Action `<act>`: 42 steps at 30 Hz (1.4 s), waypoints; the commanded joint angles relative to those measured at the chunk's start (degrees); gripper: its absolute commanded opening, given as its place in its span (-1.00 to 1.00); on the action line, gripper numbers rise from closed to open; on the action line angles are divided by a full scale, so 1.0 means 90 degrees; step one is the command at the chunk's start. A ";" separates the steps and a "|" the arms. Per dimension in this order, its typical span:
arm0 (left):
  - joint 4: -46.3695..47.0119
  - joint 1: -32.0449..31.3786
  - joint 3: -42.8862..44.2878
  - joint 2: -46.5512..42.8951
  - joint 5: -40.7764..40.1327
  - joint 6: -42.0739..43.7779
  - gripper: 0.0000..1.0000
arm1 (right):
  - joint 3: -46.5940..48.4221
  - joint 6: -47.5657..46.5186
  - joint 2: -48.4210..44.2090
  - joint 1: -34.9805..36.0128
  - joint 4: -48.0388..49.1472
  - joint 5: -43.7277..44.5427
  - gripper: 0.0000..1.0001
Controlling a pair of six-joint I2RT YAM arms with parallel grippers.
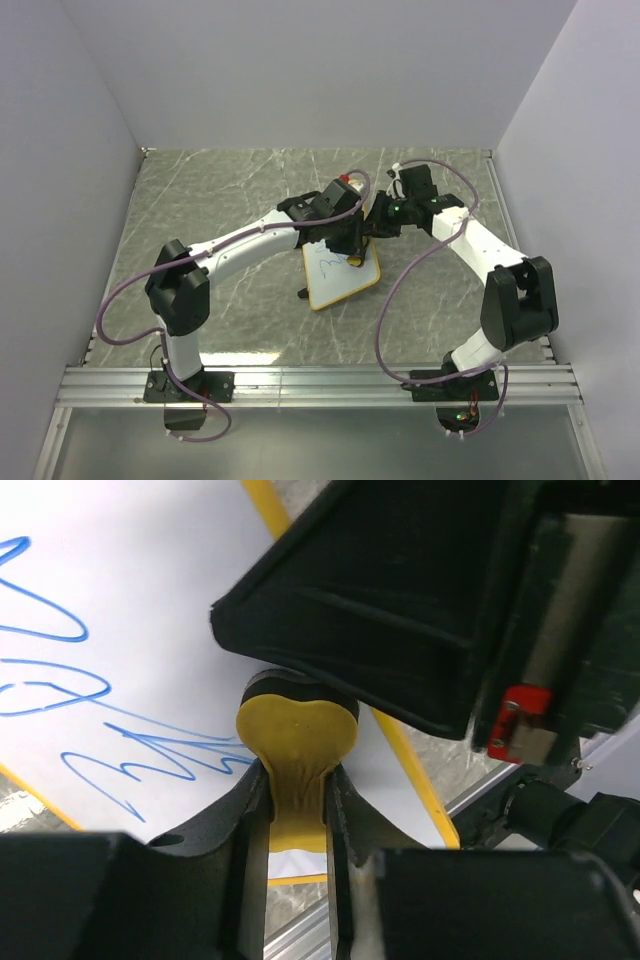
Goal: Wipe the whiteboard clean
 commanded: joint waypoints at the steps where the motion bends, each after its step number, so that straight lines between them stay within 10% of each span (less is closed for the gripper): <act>1: 0.0664 -0.0363 0.0082 -0.0012 0.0639 -0.0128 -0.99 | 0.0406 -0.0093 0.0168 0.0065 -0.0365 0.0314 -1.00; 29: 0.1572 0.1287 -0.4009 -0.0237 0.0347 -0.0675 -1.00 | 0.0739 0.0034 -0.0066 0.0163 -0.0766 0.0255 -1.00; 42: 0.2265 0.0000 -0.3542 -0.0667 0.0922 -0.0870 -0.99 | 0.0768 0.0258 -0.0105 0.0182 -0.0805 0.0304 -1.00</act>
